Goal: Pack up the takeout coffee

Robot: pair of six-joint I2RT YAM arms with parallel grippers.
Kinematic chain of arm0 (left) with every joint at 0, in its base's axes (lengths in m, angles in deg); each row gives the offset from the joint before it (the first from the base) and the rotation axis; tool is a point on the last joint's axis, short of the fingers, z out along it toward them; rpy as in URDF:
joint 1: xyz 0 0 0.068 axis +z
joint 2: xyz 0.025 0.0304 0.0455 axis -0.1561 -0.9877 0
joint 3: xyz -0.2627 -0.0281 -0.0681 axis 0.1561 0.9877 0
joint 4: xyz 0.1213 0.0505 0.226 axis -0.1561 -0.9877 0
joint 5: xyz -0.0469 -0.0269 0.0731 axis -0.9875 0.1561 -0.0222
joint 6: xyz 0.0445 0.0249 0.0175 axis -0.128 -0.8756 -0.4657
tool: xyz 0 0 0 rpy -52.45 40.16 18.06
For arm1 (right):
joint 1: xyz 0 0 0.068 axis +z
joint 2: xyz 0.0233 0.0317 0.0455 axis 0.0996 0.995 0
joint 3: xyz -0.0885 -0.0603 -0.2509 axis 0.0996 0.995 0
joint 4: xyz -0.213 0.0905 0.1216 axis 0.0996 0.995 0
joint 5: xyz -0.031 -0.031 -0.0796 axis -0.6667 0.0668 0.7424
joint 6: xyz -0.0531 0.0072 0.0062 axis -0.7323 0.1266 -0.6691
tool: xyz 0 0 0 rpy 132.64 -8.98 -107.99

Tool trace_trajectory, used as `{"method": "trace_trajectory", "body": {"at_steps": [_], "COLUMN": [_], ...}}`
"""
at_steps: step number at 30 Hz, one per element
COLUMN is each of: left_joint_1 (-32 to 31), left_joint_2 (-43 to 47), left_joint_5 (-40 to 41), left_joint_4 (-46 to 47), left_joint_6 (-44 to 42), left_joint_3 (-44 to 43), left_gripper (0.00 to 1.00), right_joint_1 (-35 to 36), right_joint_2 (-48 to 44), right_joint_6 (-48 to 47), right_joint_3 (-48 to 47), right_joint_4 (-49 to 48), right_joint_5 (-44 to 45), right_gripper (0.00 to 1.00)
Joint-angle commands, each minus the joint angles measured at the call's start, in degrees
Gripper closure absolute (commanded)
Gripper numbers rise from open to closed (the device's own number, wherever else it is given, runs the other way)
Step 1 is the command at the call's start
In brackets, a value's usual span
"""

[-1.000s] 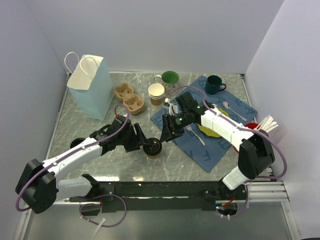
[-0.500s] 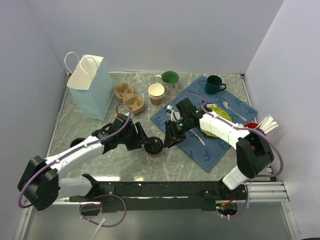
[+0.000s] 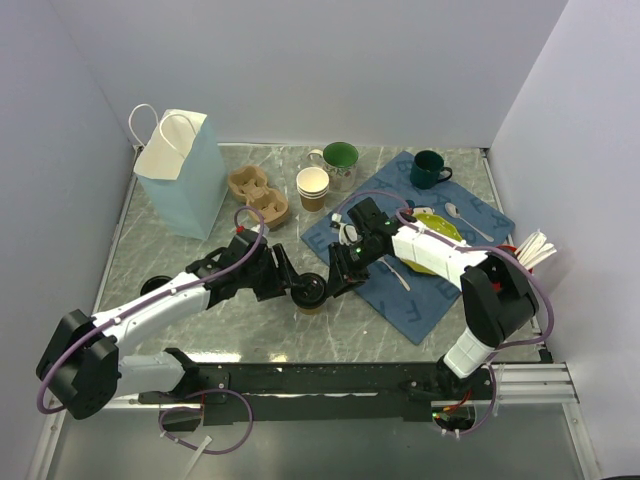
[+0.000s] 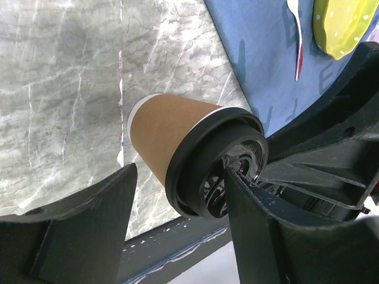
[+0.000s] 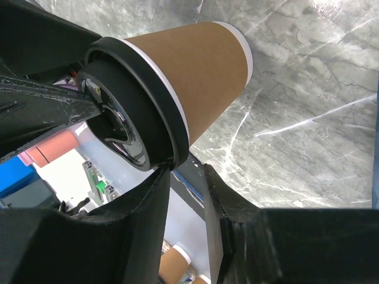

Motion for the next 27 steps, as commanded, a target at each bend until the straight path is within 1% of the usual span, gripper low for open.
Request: {"method": "trace_trajectory", "body": {"at_steps": [1, 4, 7, 10, 14, 18, 24, 27], "left_joint_1": [-0.8, -1.1, -1.2, -1.3, -1.3, -1.3, -1.2, -1.3], "left_joint_2": [-1.3, -1.7, -2.3, -3.2, -4.4, -5.1, -5.5, -5.3], "left_joint_5": [2.3, 2.2, 2.8, 3.9, 4.8, 5.2, 5.8, 5.9], "left_joint_4": [-1.4, -1.3, -1.6, -3.0, -3.9, -4.1, -4.7, -5.0], "left_joint_6": [0.4, 0.8, 1.3, 1.9, 2.0, 2.3, 2.1, 1.6], "left_joint_3": [0.9, 1.0, 1.5, 2.2, 3.3, 4.0, 3.4, 2.8], "left_gripper": [0.34, 0.34, 0.34, 0.34, 0.35, 0.35, 0.35, 0.35], "right_joint_1": [0.3, 0.3, 0.3, 0.2, -0.1, -0.2, -0.4, -0.5], "right_joint_2": [1.0, 1.4, 1.4, 2.1, 3.4, 4.1, 3.2, 0.8], "right_joint_6": [0.0, 0.3, 0.4, 0.6, 1.5, 2.1, 1.6, 1.5], "right_joint_3": [-0.9, -0.5, 0.4, 2.5, 7.0, 9.2, 7.8, 4.0], "right_joint_4": [-1.9, -2.3, -2.6, -3.1, -6.8, -8.3, -6.1, -3.5], "right_joint_5": [0.3, 0.5, 3.5, 6.0, 6.7, 8.4, 9.8, 8.4], "right_gripper": [0.64, 0.66, 0.71, 0.73, 0.75, 0.76, 0.76, 0.74]}}
